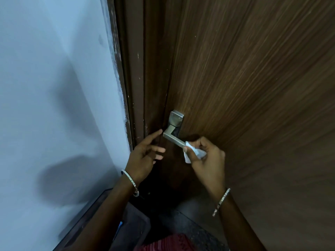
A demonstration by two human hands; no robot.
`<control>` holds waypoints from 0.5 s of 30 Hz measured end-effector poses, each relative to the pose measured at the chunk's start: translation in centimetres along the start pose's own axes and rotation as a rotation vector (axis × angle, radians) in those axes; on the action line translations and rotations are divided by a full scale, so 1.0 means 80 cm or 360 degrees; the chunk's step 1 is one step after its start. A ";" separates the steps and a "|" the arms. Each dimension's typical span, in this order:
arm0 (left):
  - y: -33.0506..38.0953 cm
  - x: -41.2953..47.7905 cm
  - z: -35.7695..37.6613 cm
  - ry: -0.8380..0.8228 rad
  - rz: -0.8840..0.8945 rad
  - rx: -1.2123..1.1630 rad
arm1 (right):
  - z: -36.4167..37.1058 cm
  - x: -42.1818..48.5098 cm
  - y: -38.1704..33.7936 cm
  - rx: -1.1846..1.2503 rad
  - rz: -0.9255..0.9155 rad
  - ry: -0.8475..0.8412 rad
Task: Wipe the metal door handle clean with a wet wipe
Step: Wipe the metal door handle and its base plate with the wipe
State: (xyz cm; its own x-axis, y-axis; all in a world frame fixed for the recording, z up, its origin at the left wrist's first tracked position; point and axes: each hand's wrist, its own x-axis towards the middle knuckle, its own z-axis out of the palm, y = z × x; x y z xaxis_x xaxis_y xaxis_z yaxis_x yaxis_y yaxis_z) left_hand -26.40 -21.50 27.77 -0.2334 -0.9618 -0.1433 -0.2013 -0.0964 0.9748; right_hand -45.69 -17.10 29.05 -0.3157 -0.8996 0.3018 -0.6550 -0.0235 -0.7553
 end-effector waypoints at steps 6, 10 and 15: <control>0.001 -0.006 0.005 0.0064 0.0286 0.0532 | 0.039 0.024 -0.026 -0.0110 -0.0256 -0.0068; 0.002 -0.006 0.005 0.0141 0.0327 0.0735 | 0.021 0.011 -0.004 0.0003 -0.0173 -0.0016; 0.004 -0.002 0.000 0.0106 0.0292 0.0697 | 0.004 -0.011 0.020 0.0708 0.0290 0.0069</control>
State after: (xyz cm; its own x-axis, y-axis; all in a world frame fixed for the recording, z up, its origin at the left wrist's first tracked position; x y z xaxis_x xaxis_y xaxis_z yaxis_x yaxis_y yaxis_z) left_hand -26.45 -21.41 28.08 -0.2441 -0.9685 0.0497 -0.5478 0.1800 0.8170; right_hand -46.23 -16.48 27.42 -0.4328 -0.8875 0.1584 -0.2322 -0.0600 -0.9708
